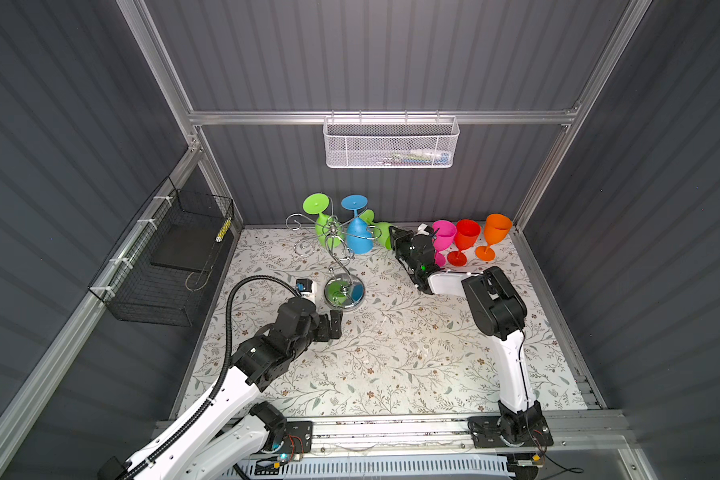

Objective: Take the wine glass off the wine glass rack
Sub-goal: 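Lift the green glass off the rack with the right gripper, then carry the green glass beside the pink glass and lower it upright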

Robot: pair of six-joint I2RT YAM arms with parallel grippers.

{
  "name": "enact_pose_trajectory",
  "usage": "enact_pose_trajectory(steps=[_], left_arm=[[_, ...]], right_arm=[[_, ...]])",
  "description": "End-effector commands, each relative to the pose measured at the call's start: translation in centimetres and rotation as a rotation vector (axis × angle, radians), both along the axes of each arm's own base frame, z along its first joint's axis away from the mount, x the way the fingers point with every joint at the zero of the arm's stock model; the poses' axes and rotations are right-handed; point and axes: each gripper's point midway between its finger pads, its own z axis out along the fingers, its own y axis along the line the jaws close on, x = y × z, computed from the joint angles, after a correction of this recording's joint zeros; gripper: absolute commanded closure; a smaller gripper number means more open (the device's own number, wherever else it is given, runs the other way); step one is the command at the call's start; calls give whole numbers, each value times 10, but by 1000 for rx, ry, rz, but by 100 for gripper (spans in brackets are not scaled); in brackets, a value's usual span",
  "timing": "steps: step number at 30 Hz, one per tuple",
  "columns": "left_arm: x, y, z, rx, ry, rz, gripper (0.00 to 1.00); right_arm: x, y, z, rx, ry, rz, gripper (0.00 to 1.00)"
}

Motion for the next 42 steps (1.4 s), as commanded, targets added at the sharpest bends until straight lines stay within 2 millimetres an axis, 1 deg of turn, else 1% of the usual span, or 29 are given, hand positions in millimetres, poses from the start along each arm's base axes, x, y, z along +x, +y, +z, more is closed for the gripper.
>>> enact_pose_trajectory(steps=[1, 5, 8, 14, 16, 25, 29, 32, 34, 35, 42], left_arm=[[-3, -3, 14, -24, 3, -17, 2], [-3, -5, 12, -3, 30, -33, 2], [-3, -8, 11, -3, 42, -44, 2], [-4, -11, 12, -18, 52, -52, 2], [-4, -12, 12, -21, 53, -58, 2], [-6, -16, 11, -20, 63, -86, 2], [-7, -18, 11, -14, 66, -104, 2], [-7, -19, 9, -7, 68, -114, 2], [-7, -21, 7, -4, 71, -120, 2], [-7, -22, 6, -6, 74, -127, 2], [-9, -24, 4, -5, 79, -148, 2]], right_arm=[[-12, 0, 14, -45, 5, 41, 100], [-27, -1, 16, -117, 62, 76, 100], [-33, 0, 18, -136, 80, 104, 100], [-40, 6, 6, -209, 147, 162, 100], [-43, 6, 8, -250, 158, 176, 100], [-60, 17, 10, -533, 222, 330, 100], [-69, 11, 13, -711, 239, 401, 100], [-75, 7, 21, -839, 219, 455, 100], [-80, 3, 22, -926, 224, 502, 100], [-80, 1, 28, -965, 216, 518, 100], [-89, -10, 41, -1188, 226, 639, 100]])
